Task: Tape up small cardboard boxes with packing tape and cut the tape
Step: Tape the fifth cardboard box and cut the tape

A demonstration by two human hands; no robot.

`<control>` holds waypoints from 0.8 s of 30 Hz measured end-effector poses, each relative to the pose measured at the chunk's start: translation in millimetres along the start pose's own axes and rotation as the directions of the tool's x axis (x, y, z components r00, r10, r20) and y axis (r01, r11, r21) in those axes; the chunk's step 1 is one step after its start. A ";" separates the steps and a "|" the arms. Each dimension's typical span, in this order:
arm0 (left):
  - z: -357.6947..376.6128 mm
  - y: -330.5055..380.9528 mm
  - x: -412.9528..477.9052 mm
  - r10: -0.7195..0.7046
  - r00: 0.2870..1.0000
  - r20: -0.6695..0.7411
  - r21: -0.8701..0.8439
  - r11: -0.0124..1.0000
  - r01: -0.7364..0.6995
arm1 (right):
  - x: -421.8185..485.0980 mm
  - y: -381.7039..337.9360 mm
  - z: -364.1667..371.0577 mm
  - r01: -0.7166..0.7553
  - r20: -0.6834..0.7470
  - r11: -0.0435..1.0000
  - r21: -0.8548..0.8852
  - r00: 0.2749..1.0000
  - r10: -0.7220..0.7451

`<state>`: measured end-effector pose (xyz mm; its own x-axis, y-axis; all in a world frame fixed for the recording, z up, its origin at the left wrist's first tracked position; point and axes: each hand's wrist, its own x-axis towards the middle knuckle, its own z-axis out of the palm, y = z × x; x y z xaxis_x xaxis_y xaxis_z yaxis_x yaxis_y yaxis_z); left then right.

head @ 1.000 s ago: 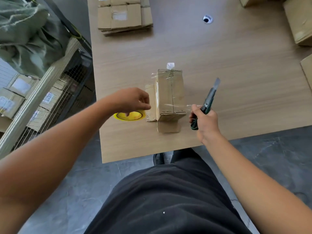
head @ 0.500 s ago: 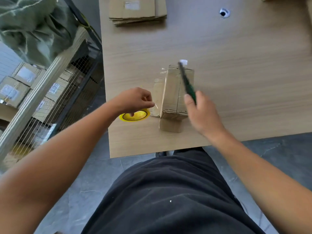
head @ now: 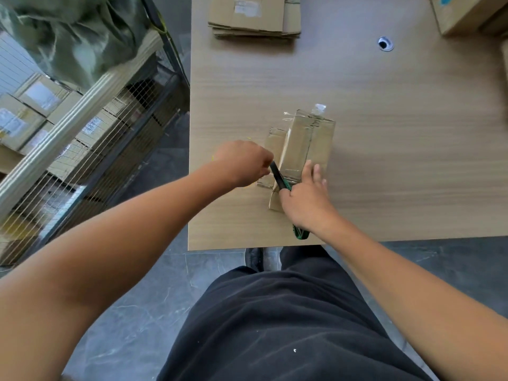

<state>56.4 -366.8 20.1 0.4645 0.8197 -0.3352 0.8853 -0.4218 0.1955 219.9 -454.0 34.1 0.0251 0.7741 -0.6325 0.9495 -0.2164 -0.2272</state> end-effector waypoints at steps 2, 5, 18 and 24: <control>-5.5 -15.0 6.2 -0.085 0.992 -0.089 0.035 0.996 0.088 | -1.8 1.5 2.2 0.000 0.065 0.991 -0.134 0.998 0.009; -7.0 -50.9 -1.5 -0.173 0.964 -0.203 -0.001 0.984 0.177 | -6.5 4.3 -0.4 0.045 0.103 0.992 -0.116 0.994 -0.033; 149.8 -7.6 -105.2 -0.155 0.941 -0.302 -0.099 0.986 0.131 | -42.3 7.5 55.4 0.368 -0.259 0.886 0.281 0.918 -0.299; 165.5 -2.8 -115.5 -0.171 0.948 -0.269 -0.001 0.984 0.178 | 7.5 12.5 118.5 0.239 -0.222 0.970 0.037 0.949 -0.226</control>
<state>3.4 -524.4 -94.3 0.2834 0.9534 -0.1031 0.9537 -0.2690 0.1343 194.9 -521.4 -61.3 -0.1211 0.9152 -0.3843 0.9158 -0.0464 -0.3990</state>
